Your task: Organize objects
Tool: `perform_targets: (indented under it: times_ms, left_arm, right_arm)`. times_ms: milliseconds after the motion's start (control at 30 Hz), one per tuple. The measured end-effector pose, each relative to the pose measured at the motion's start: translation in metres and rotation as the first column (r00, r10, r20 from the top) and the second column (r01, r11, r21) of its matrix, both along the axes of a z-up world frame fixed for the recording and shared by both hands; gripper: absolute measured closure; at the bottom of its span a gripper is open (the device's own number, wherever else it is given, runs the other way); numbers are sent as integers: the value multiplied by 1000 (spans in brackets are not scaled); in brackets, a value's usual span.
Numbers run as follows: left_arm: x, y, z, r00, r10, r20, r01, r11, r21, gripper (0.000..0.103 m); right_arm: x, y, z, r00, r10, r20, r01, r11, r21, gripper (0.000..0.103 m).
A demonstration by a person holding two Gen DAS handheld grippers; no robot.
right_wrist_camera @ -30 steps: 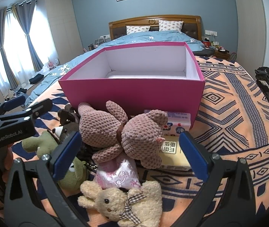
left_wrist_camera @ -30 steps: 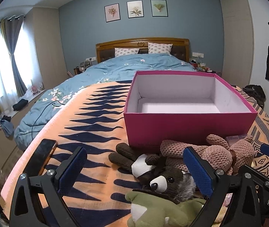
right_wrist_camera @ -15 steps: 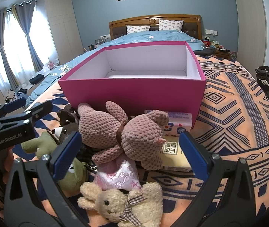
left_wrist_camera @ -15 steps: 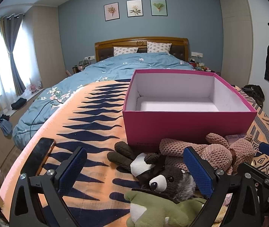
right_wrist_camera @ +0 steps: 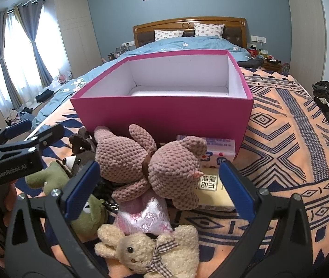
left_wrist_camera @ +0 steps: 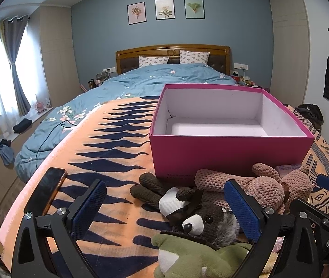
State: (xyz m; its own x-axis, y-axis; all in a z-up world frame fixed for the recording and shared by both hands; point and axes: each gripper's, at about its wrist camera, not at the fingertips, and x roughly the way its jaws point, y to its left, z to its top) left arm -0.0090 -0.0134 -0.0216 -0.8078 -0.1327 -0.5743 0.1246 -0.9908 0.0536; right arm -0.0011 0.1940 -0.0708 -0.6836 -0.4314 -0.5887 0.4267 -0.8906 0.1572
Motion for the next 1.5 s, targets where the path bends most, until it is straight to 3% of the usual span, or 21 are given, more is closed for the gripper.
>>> perform_targets:
  times_ms: [500,633,767,933,1000,1200,1367,1500]
  left_arm:
    - [-5,2,-5,1000,-19,22,19,1000,-1,0]
    - [-9,0,-6,998,-47,34,46,999,7,0]
    - [-14,2,-9,993,-106,52,105,994,18,0]
    - [-18,6,-9,981,-185,59,182,982,45,0]
    - [-18,9,-10,970,-234,67,230,971,62,0]
    - [-16,23,-15,915,-388,107,376,919,117,3]
    - [-14,22,-5,877,-473,83,445,865,233,26]
    - [-7,21,14,851,-523,42,495,827,267,40]
  right_arm:
    - [-10,4,-5,1000,-2,30,2,1000,8,0]
    - [-21,9,-8,997,14,73,-12,1000,-27,2]
    - [-32,9,-15,987,70,143,-61,996,-69,25]
    - [-39,13,-21,977,103,187,-80,989,-124,33]
    - [-42,17,-23,974,105,201,-77,987,-141,45]
    - [-37,27,-17,976,126,178,-95,981,-171,52]
    - [-28,30,3,982,134,131,-109,977,-181,53]
    - [-22,29,25,986,144,78,-129,976,-175,54]
